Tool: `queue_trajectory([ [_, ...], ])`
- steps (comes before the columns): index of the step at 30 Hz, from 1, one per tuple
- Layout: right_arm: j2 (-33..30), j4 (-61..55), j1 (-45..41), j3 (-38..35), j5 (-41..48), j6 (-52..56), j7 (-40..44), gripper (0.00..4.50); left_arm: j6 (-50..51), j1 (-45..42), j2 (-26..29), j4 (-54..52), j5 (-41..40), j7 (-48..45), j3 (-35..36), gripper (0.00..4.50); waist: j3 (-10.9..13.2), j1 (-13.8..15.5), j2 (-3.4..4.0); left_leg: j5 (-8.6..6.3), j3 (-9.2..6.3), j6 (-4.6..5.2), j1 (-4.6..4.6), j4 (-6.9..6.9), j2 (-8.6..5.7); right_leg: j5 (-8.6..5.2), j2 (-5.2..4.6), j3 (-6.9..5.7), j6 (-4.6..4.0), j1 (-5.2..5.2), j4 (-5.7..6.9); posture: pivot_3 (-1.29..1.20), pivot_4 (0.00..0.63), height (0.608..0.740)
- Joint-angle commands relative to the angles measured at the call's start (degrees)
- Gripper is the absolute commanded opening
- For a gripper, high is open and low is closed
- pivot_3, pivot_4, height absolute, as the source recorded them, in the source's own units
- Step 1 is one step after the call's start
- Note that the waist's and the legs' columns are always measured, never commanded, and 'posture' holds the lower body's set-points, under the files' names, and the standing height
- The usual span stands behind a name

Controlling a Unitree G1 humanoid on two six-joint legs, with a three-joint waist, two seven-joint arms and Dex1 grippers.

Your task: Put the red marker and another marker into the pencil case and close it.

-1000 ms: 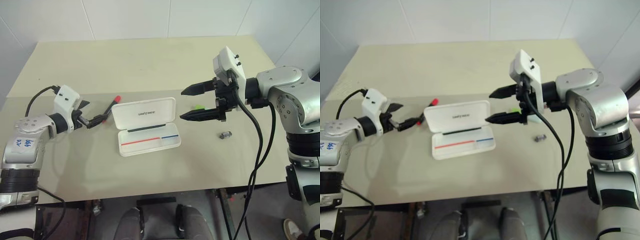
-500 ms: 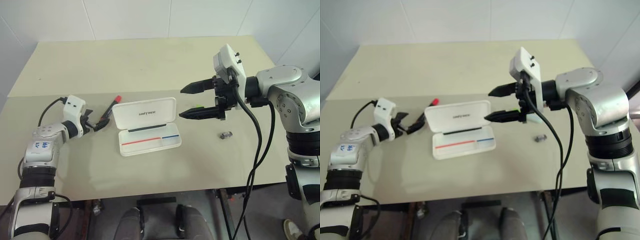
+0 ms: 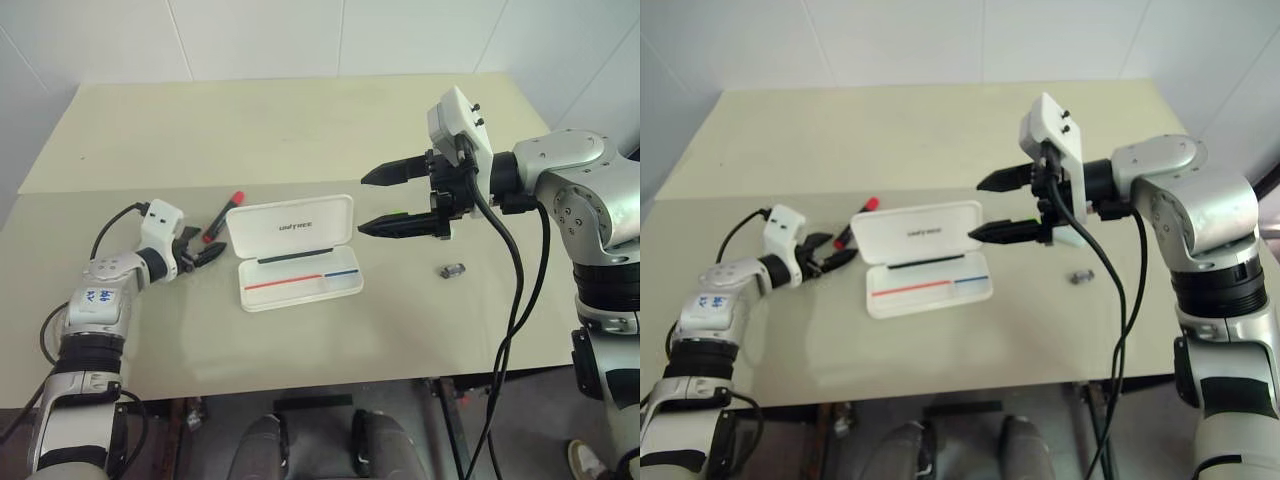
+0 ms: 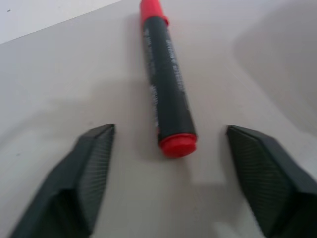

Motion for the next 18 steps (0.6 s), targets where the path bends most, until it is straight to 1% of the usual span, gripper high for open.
queue_trajectory([
  [1,-0.97,-1.04,-0.59,-2.19,0.83,-0.34,-0.52,4.25,-1.02,0.69,-0.46,2.01,1.96,0.1,-1.12,2.25,0.0,0.07,0.0,0.0,0.0,0.0,0.0,0.03,0.0,0.0,-0.01,0.0,0.0,0.0,0.03,0.0,0.15,0.74],
  [6,-1.19,-1.05,-0.37,-2.2,0.93,-0.26,-0.86,4.25,-2.09,0.88,-0.48,2.68,1.81,0.34,-1.09,0.67,-0.01,0.07,-0.01,-0.03,-0.01,0.04,0.01,0.17,0.01,0.0,-0.02,0.03,0.0,0.0,0.16,0.0,0.15,0.74],
  [15,-1.29,-0.72,-0.19,-2.1,0.81,-0.48,-1.03,4.25,-3.79,0.4,0.49,3.84,1.8,1.47,0.2,0.62,-0.01,0.06,0.0,-0.04,-0.01,0.06,0.03,0.18,0.03,0.0,-0.02,0.04,0.0,0.0,0.2,0.0,0.15,0.74],
  [18,-1.31,-0.76,-0.22,-2.14,0.88,-0.41,-1.01,4.25,-4.1,-0.01,1.06,3.15,1.44,2.56,1.61,0.62,-0.01,-0.03,-0.01,-0.04,0.0,0.06,0.02,0.17,0.03,0.0,-0.02,0.04,0.0,0.0,0.19,0.0,0.15,0.74],
])
